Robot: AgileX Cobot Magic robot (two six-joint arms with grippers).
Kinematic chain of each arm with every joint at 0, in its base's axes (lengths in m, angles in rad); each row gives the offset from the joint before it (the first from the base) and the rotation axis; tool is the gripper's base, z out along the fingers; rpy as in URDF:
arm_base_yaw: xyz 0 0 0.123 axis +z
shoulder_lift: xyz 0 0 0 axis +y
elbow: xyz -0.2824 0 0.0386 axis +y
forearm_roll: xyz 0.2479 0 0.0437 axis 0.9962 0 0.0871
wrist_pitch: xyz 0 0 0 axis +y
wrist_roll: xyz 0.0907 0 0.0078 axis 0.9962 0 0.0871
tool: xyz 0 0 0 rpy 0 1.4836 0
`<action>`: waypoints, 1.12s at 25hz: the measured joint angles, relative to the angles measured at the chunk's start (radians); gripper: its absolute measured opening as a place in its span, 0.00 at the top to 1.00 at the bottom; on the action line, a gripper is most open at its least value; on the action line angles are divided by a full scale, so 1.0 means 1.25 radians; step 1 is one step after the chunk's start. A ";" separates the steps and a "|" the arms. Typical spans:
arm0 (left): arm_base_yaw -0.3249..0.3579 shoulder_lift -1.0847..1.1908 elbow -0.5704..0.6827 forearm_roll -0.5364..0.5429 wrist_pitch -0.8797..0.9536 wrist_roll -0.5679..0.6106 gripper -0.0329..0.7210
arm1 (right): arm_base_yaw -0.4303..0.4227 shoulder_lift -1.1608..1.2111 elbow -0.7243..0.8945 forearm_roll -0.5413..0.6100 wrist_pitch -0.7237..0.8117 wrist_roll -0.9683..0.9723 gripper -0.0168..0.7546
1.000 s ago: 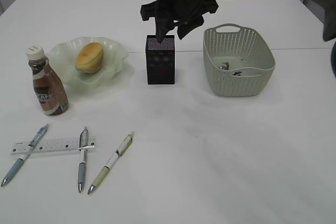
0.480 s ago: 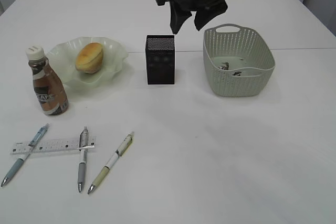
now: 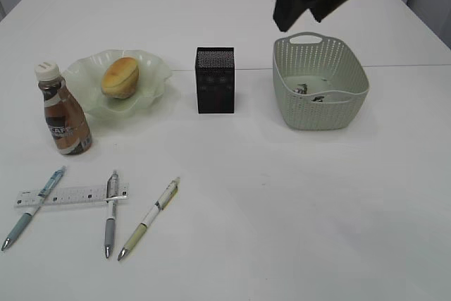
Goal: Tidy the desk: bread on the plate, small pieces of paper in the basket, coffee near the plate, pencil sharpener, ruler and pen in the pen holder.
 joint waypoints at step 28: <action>0.000 0.115 -0.077 0.040 0.000 0.030 0.50 | 0.000 -0.654 0.728 -0.038 0.001 0.136 0.42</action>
